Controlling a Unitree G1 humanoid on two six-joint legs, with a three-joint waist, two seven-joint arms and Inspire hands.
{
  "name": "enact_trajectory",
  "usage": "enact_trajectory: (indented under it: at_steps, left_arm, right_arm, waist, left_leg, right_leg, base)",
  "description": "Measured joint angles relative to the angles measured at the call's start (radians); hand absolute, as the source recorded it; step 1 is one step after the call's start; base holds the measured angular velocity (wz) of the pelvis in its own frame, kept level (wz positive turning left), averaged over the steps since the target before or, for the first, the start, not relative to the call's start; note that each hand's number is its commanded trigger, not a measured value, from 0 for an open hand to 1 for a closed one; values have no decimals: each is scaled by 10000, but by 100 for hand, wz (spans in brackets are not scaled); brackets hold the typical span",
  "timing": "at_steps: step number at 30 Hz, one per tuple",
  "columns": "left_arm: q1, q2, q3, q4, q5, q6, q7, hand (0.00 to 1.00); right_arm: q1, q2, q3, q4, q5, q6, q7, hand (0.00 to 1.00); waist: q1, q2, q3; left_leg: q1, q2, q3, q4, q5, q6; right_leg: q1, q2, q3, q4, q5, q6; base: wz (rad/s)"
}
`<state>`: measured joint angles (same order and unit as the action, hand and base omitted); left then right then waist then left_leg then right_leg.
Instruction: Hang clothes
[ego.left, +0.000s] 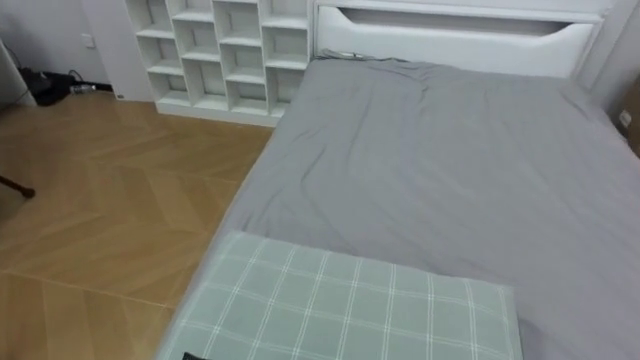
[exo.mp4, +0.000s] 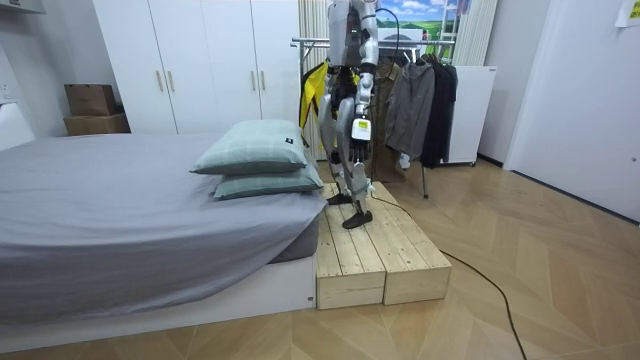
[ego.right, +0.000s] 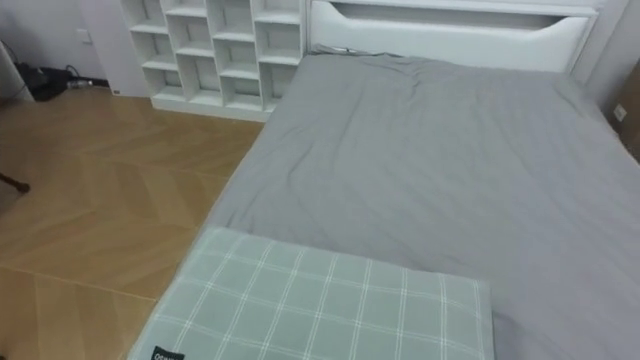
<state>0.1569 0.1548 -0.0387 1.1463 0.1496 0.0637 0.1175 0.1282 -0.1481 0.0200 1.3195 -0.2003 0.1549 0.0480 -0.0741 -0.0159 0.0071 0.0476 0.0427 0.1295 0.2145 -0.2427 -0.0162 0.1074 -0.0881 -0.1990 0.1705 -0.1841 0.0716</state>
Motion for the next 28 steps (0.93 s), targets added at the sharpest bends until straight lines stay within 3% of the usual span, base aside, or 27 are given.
enact_trajectory:
  at_steps: [9, 16, 28]
  left_arm:
    - [-61, -31, -42, -6, 548, 15, -36, 0]
    - [-114, -32, -39, -6, 595, 203, -146, 0]
    - [-115, 14, -38, -8, 571, 209, -330, 0]
  right_arm:
    - [-90, 9, 32, 37, 6, 33, -9, 0]
    - [-104, 10, 30, 31, 2, 442, -1, 0]
    - [-171, 9, 15, 12, -12, 448, -9, 0]
  waist:
    - [-3, -3, 8]
    - [-8, 1, 9]
    - [-16, -39, -18]
  left_leg:
    - [150, -1, 83, -16, 3, -3]
    - [158, 6, 78, -106, 2, -3]
    - [180, 5, 94, -85, 2, -3]
  right_leg:
    - [-14, 0, 105, 1, 0, 0]
    - [34, 9, 106, 4, 0, 0]
    - [-10, 11, 180, 1, 0, 0]
  base:
    - [-3]
    - [0]
    - [-1]
